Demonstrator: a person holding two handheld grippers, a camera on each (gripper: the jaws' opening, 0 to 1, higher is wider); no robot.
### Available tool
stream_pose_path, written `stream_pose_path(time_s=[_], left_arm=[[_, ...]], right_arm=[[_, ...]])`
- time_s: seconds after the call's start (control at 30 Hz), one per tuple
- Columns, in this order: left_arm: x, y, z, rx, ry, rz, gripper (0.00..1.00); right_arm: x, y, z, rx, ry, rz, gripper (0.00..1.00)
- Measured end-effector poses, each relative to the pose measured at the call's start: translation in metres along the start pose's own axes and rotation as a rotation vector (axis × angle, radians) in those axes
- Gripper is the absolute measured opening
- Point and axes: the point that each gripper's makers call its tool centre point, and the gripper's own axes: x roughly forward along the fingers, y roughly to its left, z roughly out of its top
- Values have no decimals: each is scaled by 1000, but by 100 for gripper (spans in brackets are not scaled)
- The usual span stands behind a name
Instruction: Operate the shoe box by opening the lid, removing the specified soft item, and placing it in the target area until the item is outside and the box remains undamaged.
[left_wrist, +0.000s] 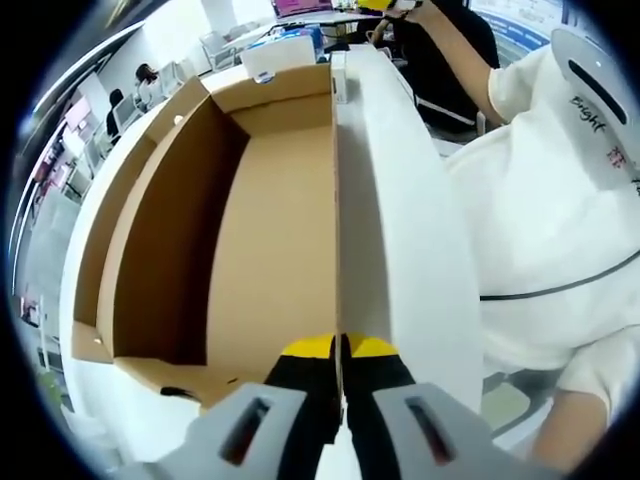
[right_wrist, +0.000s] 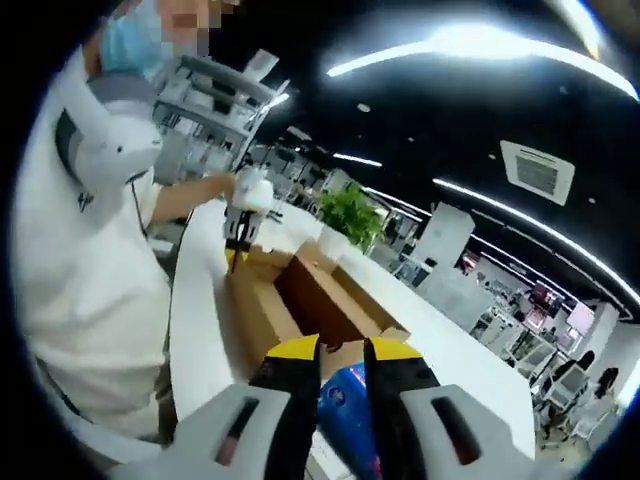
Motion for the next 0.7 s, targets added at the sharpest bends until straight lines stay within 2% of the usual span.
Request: stream_pose_path(time_s=[0.07, 0.1, 0.13, 0.17, 0.23, 0.27, 0.43, 0.47, 0.63, 0.7], left_arm=[[0, 0, 0, 1, 3, -2, 1], [0, 0, 0, 5, 3, -2, 1], [0, 0, 0, 12, 0, -3, 1], [0, 0, 0, 11, -1, -4, 1], [0, 1, 0, 24, -1, -4, 1], [0, 2, 0, 28, -1, -6, 1], [0, 7, 0, 33, 0, -17, 1], [0, 7, 0, 28, 2, -20, 1], [1, 7, -1, -10, 19, -29, 1], [0, 6, -1, -16, 18, -32, 1]], right_arm=[[-4, -14, 16, 72, -93, -60, 15], [-4, -17, 18, 96, -111, -74, 16], [-7, -24, 21, 160, -135, -86, 17], [-9, -34, 22, 213, -149, -135, 16], [-11, -43, 24, 259, -177, -171, 17], [-12, -47, 22, 291, -174, -193, 17], [-10, -60, 11, 290, -94, -289, 20], [-8, -61, 10, 317, -87, -299, 20], [-1, -65, 13, 397, -86, -312, 20], [5, -57, 5, 432, -16, -274, 16]])
